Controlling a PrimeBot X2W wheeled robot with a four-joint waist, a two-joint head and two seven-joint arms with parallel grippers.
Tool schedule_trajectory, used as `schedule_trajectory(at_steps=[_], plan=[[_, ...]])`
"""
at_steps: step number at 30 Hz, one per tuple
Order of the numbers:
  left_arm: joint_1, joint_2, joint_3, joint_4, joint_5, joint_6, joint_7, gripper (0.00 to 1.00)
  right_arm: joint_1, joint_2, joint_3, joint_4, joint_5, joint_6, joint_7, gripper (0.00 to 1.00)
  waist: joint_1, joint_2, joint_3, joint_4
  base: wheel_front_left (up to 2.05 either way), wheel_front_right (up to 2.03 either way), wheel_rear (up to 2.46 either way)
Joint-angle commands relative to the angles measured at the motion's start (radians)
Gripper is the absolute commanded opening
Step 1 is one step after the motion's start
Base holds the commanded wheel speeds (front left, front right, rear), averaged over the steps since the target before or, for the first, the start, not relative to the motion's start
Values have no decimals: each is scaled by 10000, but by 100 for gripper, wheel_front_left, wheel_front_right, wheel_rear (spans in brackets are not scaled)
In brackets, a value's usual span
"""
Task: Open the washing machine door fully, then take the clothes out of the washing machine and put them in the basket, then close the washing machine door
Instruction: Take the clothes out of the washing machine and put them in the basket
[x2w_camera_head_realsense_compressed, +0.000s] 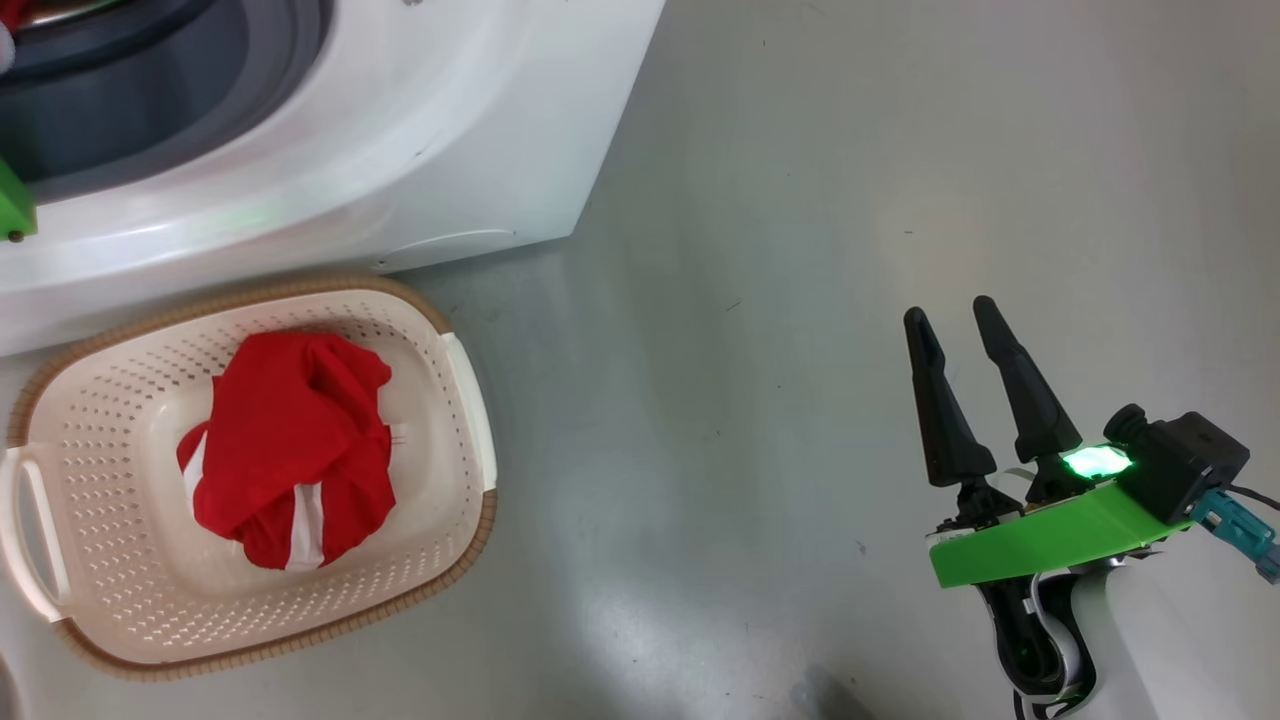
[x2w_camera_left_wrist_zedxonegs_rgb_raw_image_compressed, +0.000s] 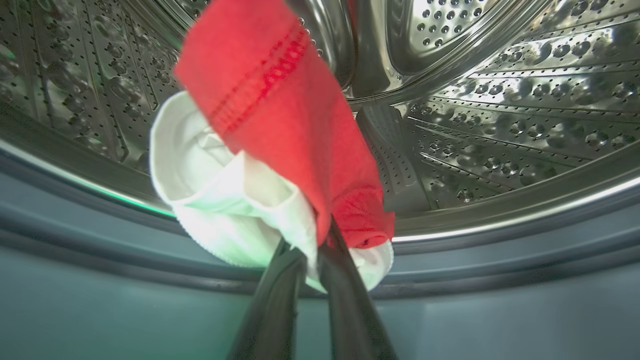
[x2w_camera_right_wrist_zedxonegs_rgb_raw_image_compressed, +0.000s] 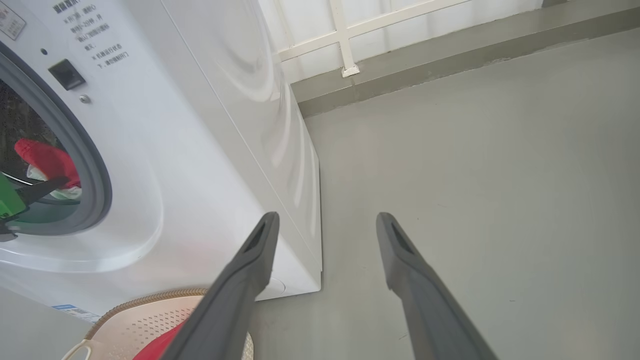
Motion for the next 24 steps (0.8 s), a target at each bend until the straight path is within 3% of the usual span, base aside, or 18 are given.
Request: schedule_trajectory(at_steps=[1,12,24], plan=[[-32,528,26,-160,-23,17,-101,0,19,-26,178,-247,85,63,-65,100,0,-1,-23,15,0,0,0],[776,148,-133,-573,-195,-387,-573,0,98,-26,97,-131,-101,63,-65,100,0,-1,-604,318,0,0,0],[3554,-504,315,-4108,-469,-689,-586,0,640,-26,-177,124,-418,63,-65,100,0,-1,-1952,852,0,0,0]])
